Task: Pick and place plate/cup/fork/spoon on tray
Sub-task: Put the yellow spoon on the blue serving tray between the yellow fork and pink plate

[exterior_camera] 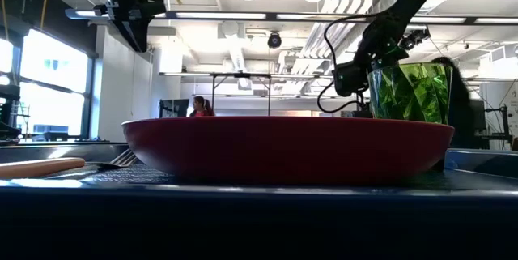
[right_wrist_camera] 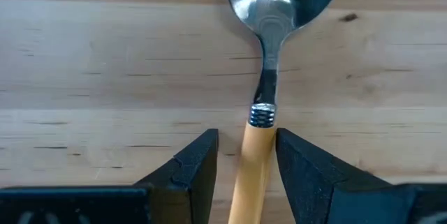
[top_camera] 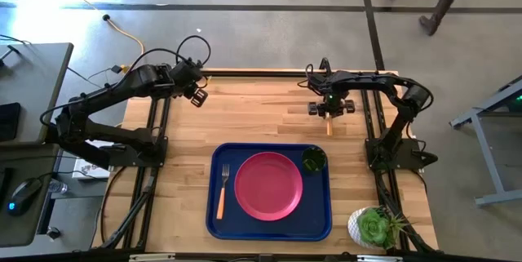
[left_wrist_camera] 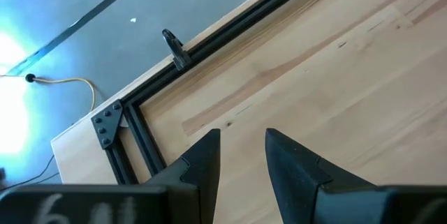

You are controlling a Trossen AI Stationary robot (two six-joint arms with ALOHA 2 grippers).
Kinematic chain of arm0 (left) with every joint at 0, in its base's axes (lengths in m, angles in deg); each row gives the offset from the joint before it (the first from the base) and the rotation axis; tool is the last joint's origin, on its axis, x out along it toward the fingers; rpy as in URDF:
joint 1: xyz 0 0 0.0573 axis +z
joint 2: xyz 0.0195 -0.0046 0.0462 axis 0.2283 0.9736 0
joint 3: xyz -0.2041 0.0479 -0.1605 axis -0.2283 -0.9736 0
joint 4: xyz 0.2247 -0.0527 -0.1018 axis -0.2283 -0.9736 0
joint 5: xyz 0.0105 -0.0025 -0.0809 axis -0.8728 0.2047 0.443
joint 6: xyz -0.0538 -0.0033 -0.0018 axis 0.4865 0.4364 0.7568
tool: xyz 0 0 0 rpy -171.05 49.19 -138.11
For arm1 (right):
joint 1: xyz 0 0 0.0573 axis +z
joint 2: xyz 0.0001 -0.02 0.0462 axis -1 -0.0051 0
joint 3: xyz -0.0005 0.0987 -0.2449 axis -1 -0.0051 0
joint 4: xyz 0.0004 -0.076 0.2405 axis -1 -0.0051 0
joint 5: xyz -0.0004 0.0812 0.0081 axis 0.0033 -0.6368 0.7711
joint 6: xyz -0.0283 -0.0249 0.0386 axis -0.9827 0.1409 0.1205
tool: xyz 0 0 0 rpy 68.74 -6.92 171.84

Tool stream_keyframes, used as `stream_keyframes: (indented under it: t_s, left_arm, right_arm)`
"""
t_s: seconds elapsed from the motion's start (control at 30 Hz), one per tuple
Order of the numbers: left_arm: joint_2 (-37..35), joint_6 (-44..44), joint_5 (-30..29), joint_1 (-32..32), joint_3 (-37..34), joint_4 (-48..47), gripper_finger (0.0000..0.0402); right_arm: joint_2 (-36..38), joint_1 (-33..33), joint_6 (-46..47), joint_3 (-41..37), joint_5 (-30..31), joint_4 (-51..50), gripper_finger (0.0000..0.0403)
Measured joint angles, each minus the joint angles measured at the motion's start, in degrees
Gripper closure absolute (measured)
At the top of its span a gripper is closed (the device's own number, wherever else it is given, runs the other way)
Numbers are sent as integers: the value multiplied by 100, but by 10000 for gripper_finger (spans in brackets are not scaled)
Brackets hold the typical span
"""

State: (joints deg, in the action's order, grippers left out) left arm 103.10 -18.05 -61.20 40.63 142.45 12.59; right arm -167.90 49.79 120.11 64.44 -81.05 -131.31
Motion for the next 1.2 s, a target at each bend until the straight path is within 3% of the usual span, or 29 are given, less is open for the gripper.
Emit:
stream_keyframes:
  t_s: [0.23,0.6,0.87,1.2]
  left_arm:
    - [0,-4,29,-1,0,2,296]
    - [2,-105,36,-1,0,0,296]
    - [1,-107,34,-1,0,4,296]
    - [1,-105,34,-1,0,14,296]
  right_arm:
    - [-136,4,-38,8,-48,10,278]
    - [-147,8,-42,2,-42,28,382]
    - [-192,94,-192,295,32,-151,382]
    - [-192,495,-296,1431,46,-185,384]
